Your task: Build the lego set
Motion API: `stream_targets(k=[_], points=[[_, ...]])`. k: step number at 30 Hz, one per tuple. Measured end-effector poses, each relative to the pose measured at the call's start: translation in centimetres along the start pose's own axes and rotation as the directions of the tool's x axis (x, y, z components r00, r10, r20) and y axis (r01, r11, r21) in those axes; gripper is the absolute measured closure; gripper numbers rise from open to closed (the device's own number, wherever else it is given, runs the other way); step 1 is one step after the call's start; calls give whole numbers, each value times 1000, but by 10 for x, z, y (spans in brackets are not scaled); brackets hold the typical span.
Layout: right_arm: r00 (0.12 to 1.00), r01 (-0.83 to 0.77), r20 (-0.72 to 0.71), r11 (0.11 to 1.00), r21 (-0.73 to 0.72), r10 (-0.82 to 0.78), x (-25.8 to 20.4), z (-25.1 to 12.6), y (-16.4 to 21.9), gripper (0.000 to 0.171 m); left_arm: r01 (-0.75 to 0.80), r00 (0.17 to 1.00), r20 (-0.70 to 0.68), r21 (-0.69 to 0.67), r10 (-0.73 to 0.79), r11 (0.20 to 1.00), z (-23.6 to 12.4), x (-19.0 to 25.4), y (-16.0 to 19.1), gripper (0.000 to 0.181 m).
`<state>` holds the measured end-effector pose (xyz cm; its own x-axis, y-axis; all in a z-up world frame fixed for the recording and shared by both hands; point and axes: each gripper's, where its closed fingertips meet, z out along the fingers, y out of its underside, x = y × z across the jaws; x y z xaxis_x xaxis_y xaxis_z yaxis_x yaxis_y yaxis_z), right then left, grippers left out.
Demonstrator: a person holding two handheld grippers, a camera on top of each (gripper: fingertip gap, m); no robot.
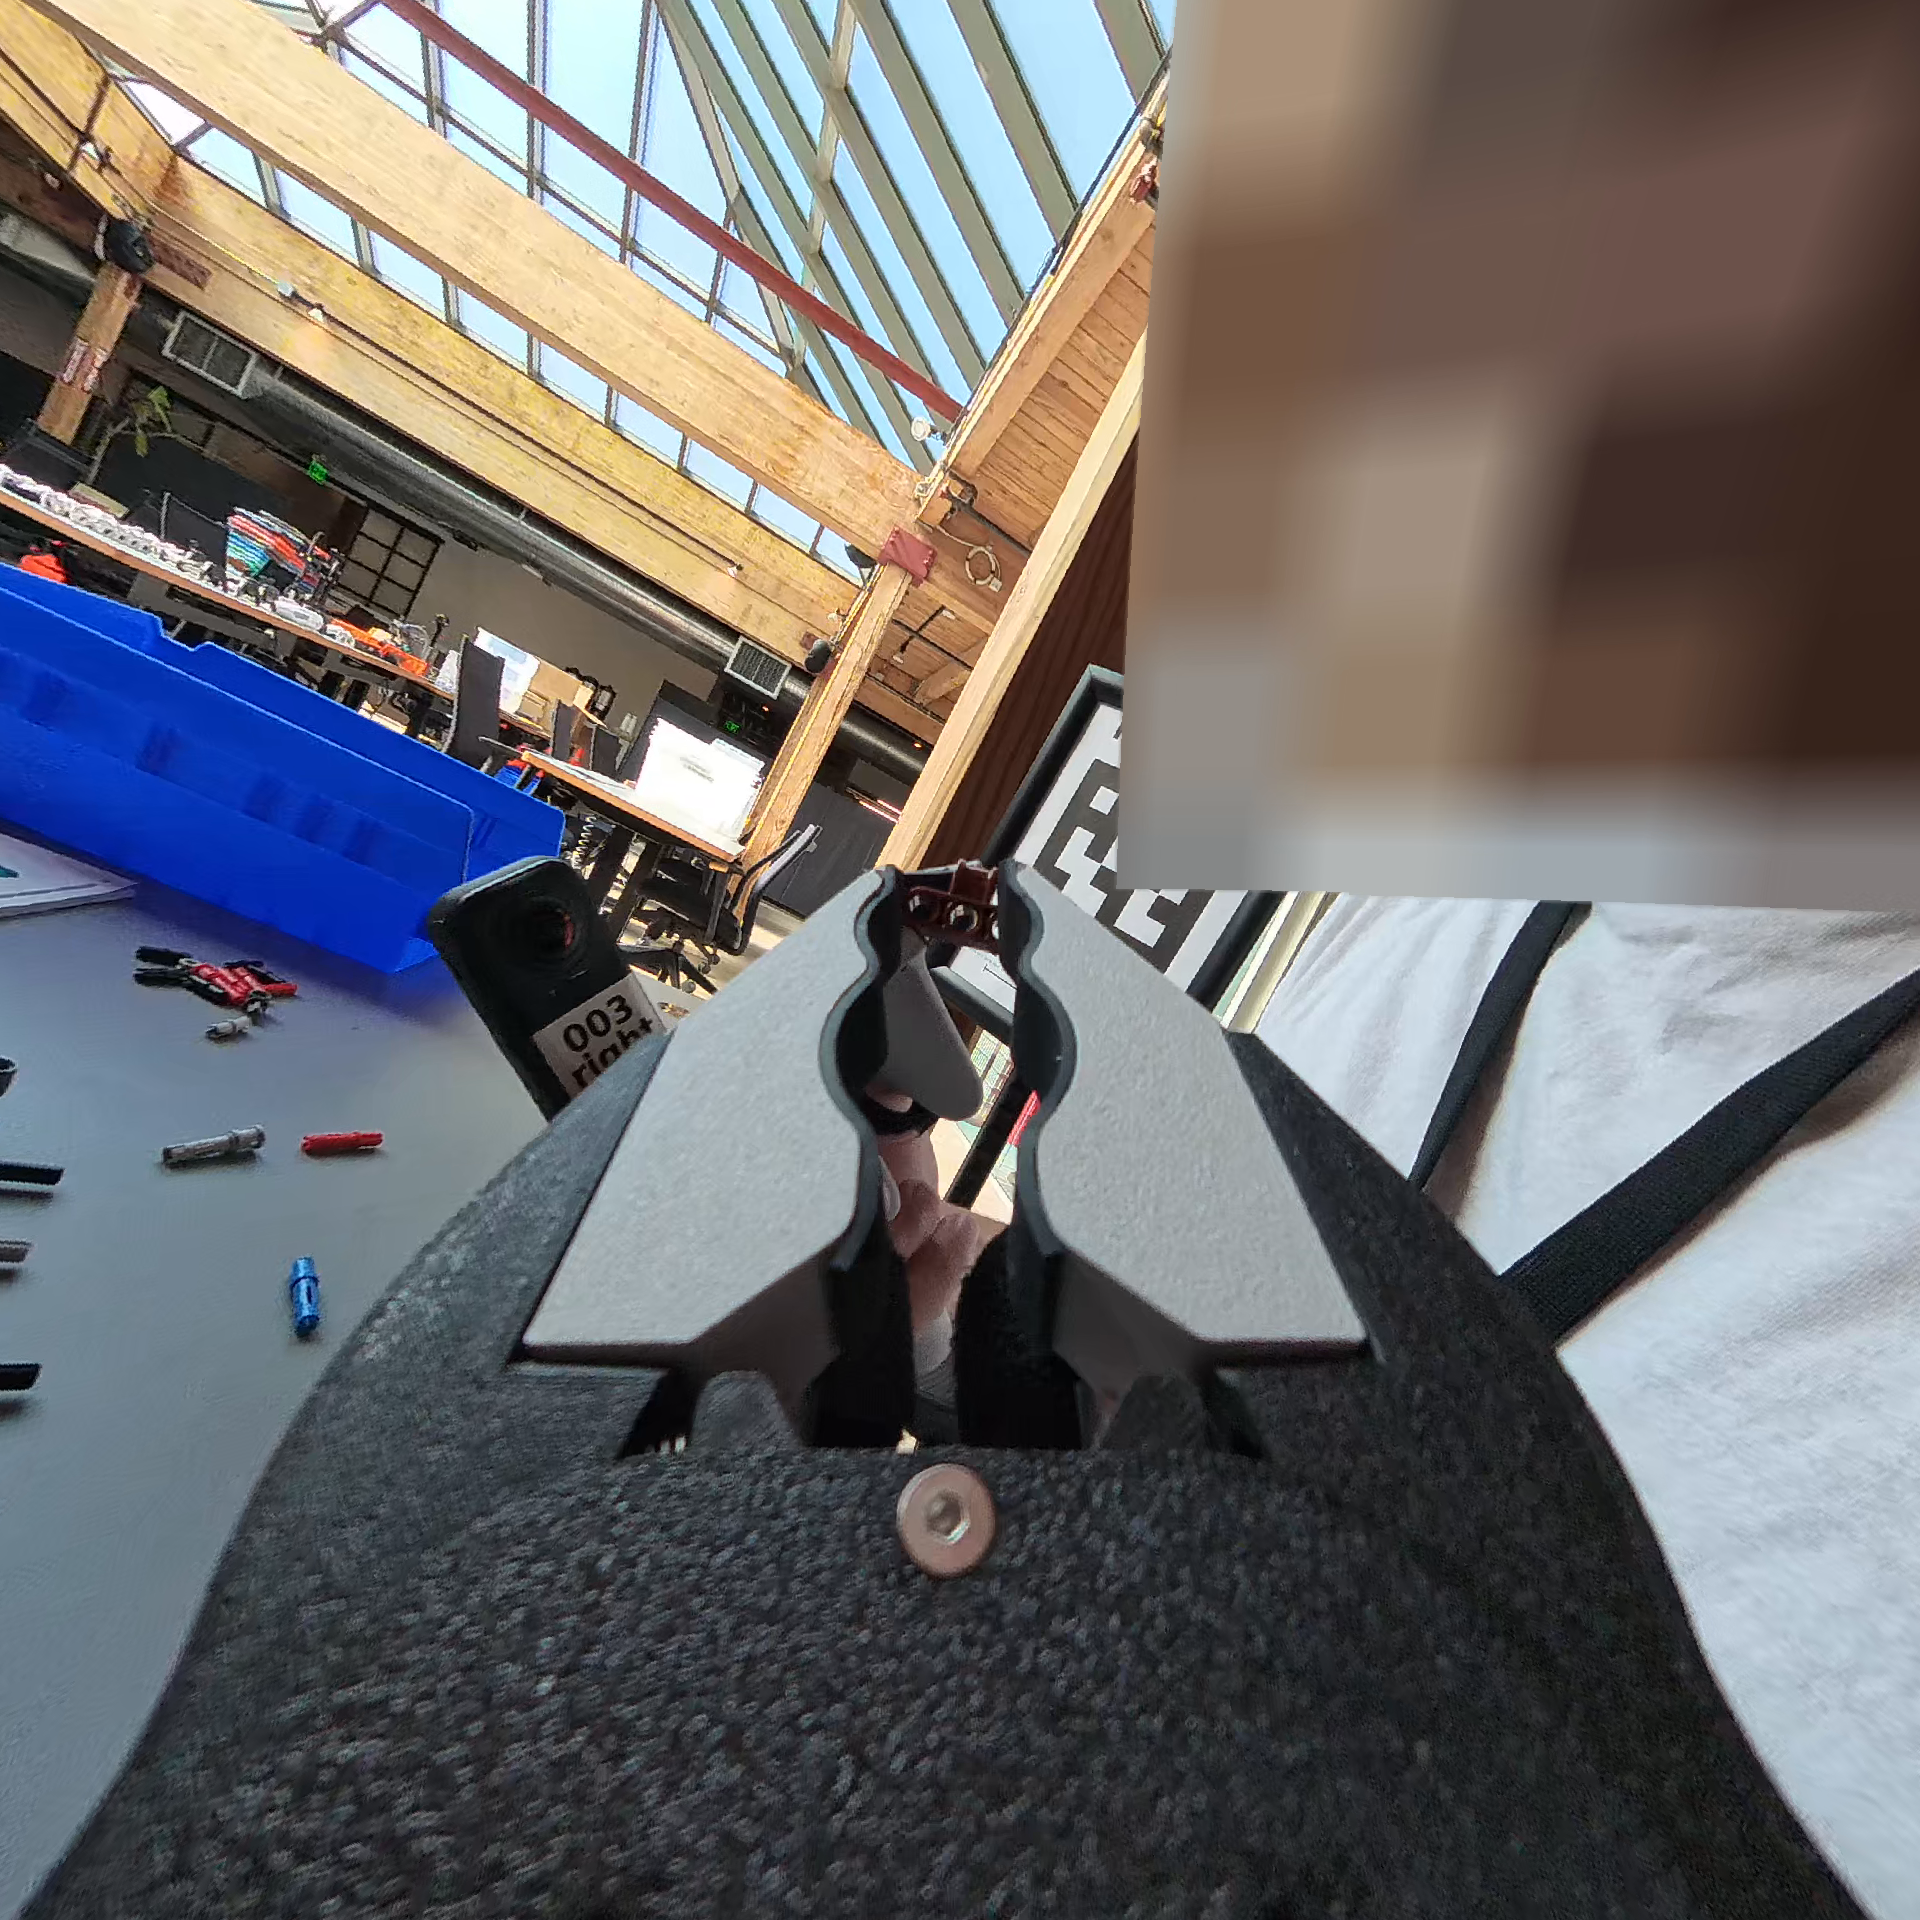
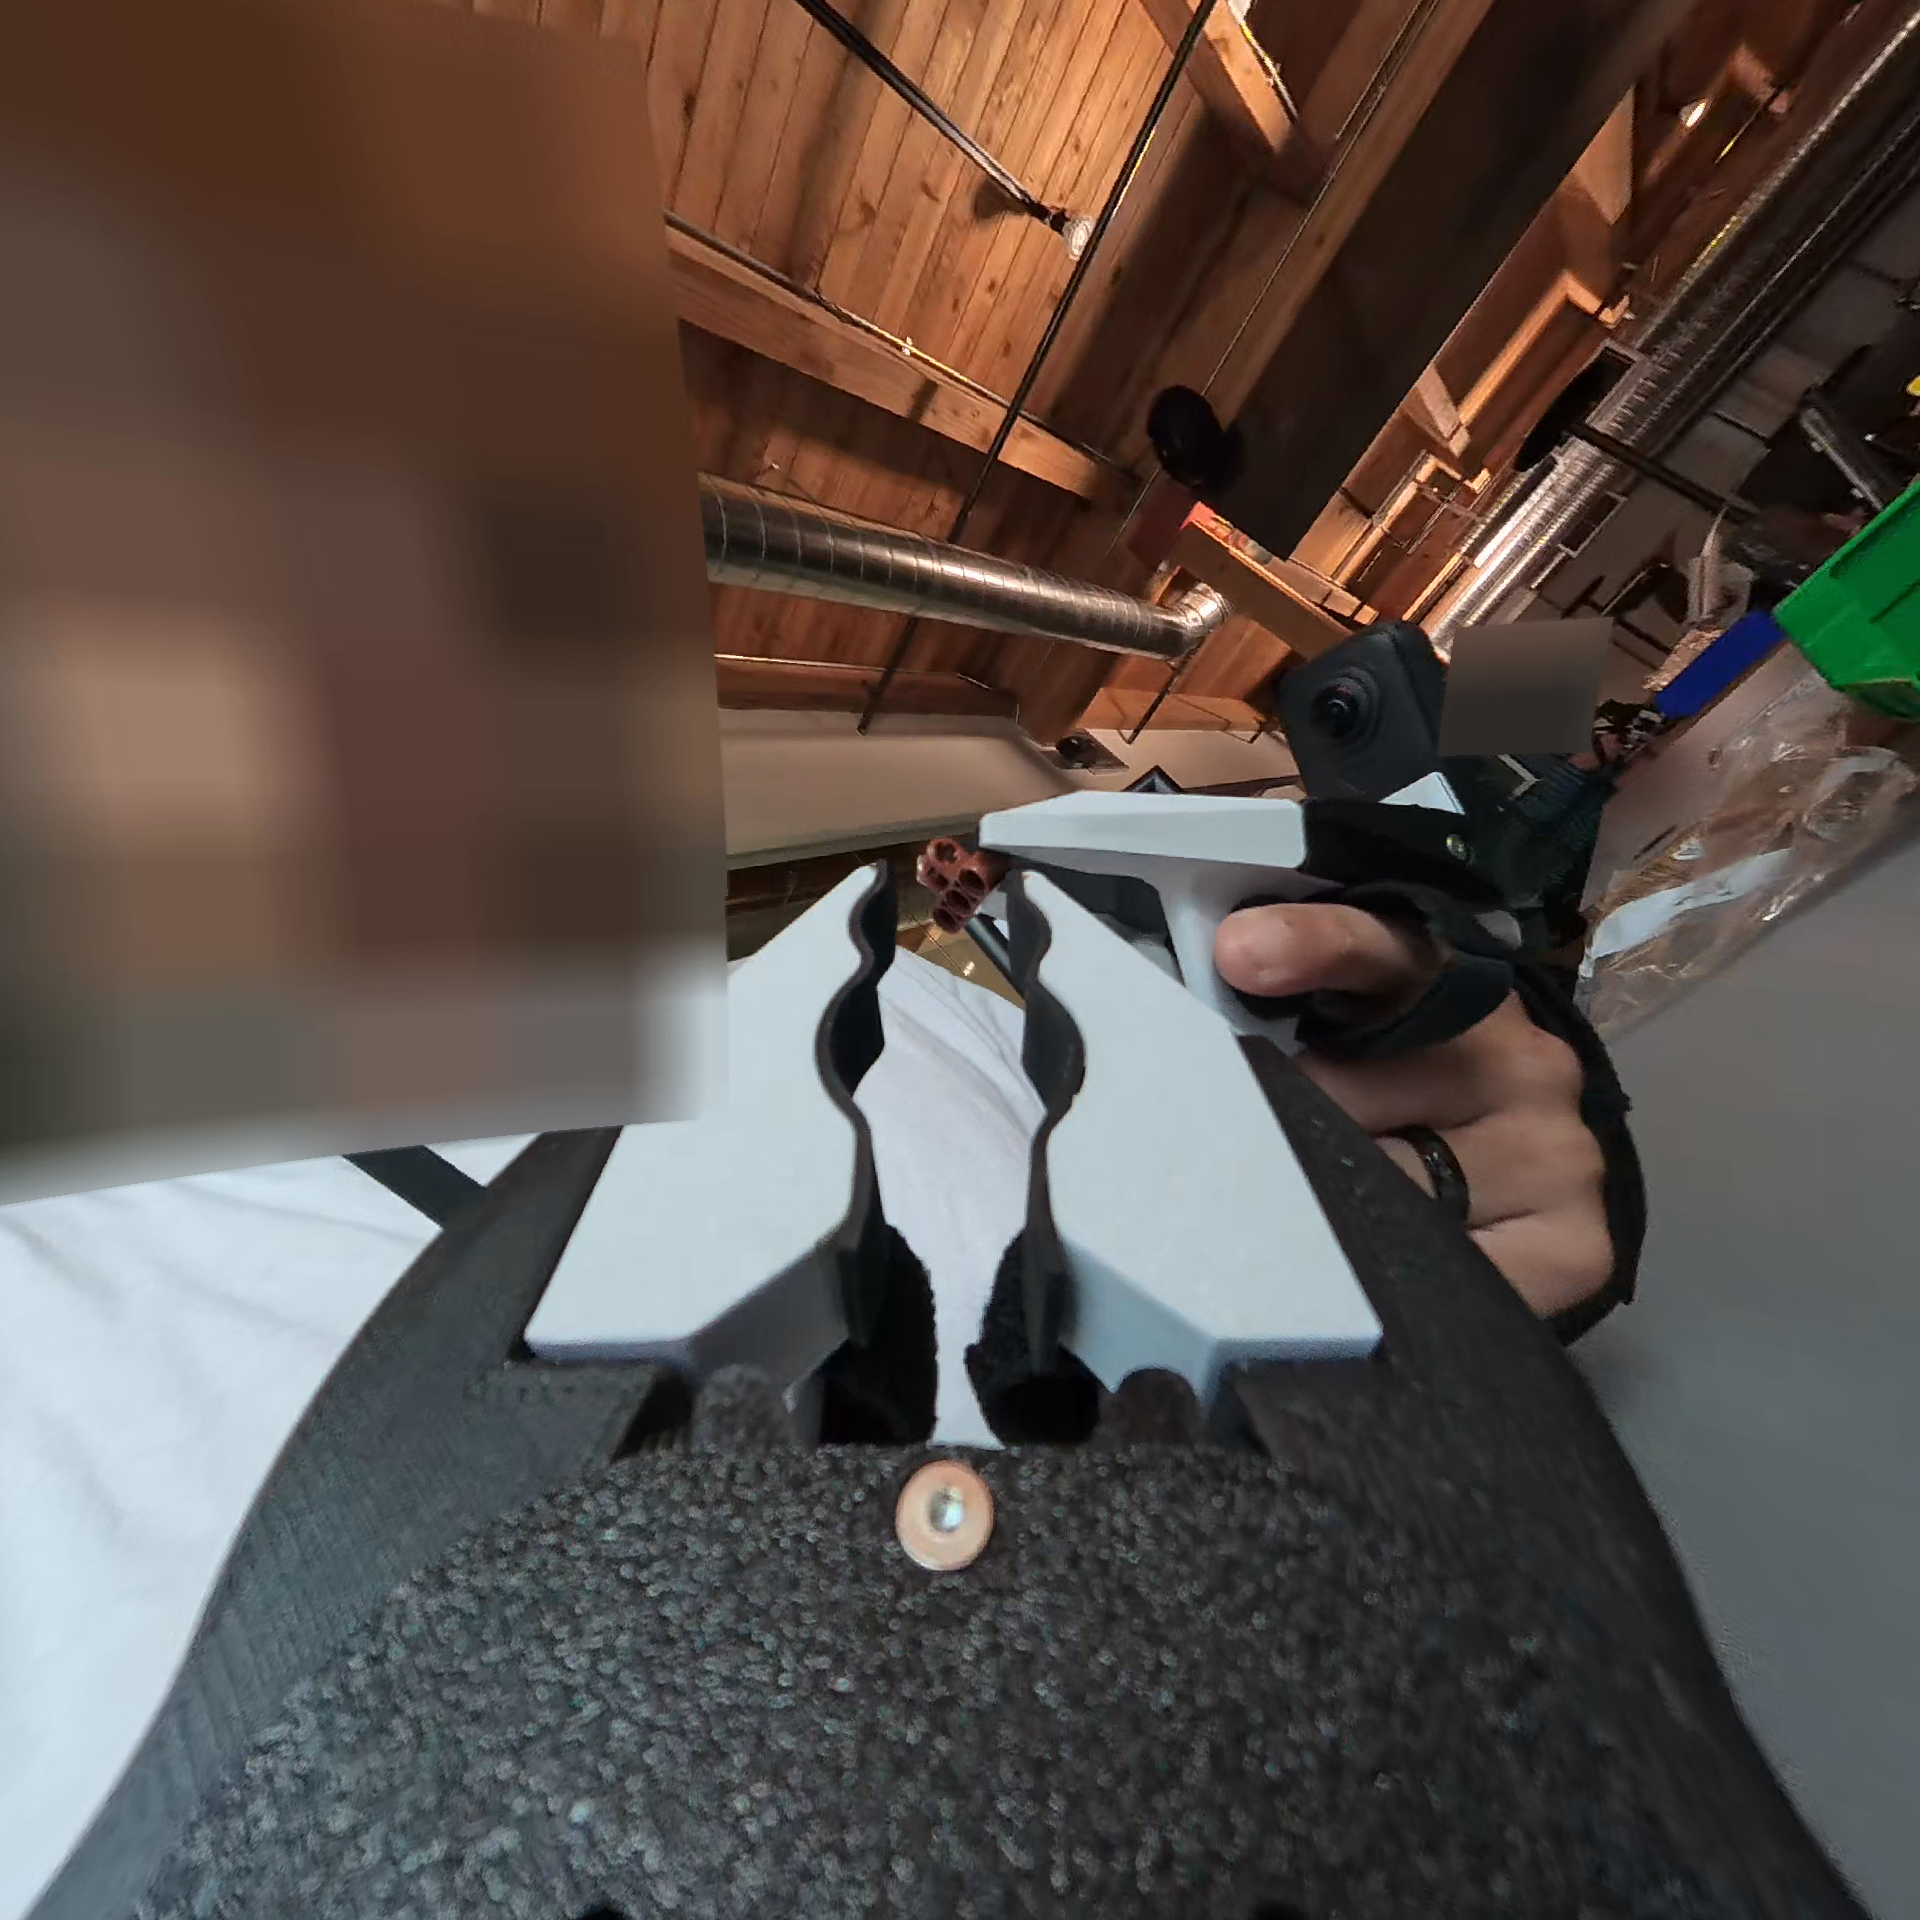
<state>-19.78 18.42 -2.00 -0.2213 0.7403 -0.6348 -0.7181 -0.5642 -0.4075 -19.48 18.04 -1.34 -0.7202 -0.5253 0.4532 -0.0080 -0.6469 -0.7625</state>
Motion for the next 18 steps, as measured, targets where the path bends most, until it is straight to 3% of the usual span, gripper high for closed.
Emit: stream_targets(k=[6,11,14,16,18], points=[[999,24,-34,1000,-14,-25,6,-3,5,162,19,1000,-5,4,-19,1000,0,-4,4,165],[960,55,-266,992,-113,-83,27,-18,9,164,-92,988,108,-149,109,985,-16,-20,17,165],[810,34,-552,955,-296,-200,56,-48,15,165,-231,929,199,-349,313,908,-31,-33,33,166],[659,-23,-685,902,-432,-311,73,-74,19,165,-289,840,242,-558,485,778,-45,-53,51,165],[513,-135,-755,830,-541,-409,86,-100,26,164,-324,770,223,-670,598,667,-53,-63,60,166]])
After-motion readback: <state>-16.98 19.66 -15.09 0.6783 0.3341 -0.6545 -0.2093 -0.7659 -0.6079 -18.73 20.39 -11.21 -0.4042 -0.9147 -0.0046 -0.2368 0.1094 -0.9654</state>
